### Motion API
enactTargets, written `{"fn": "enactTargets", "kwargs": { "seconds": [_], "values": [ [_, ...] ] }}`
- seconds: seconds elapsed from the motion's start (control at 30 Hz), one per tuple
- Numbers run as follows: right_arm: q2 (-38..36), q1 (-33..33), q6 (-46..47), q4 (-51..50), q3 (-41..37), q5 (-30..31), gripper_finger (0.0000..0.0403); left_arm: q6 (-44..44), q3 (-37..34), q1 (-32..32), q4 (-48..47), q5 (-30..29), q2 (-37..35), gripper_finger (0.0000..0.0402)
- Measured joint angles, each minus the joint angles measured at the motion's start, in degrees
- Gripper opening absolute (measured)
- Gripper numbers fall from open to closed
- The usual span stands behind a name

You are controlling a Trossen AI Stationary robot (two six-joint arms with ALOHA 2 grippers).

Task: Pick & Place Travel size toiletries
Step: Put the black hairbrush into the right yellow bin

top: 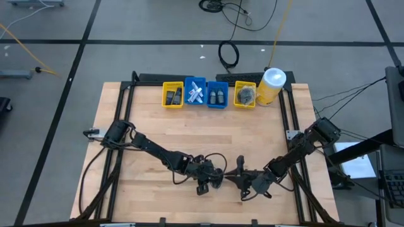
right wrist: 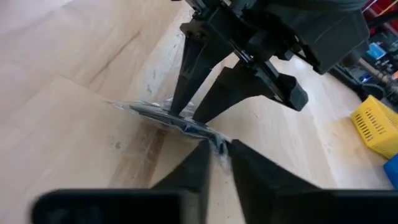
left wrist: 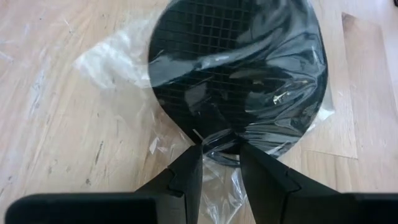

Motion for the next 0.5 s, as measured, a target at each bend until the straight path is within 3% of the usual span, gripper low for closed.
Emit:
{"fn": "enactTargets", "kwargs": {
  "seconds": [0.1,0.5],
  "values": [
    [-0.02,-0.11,0.07,-0.02,0.00,-0.90,0.0009,0.00,0.00,-0.04,0.02,0.00,0.00,0.0113],
    [-2.92,-0.42,1.84,-2.28,-0.04,-1.11,0.0001,2.64,-0.07,-0.02,2.98,-0.89,-0.51,0.0113]
  ]
}}
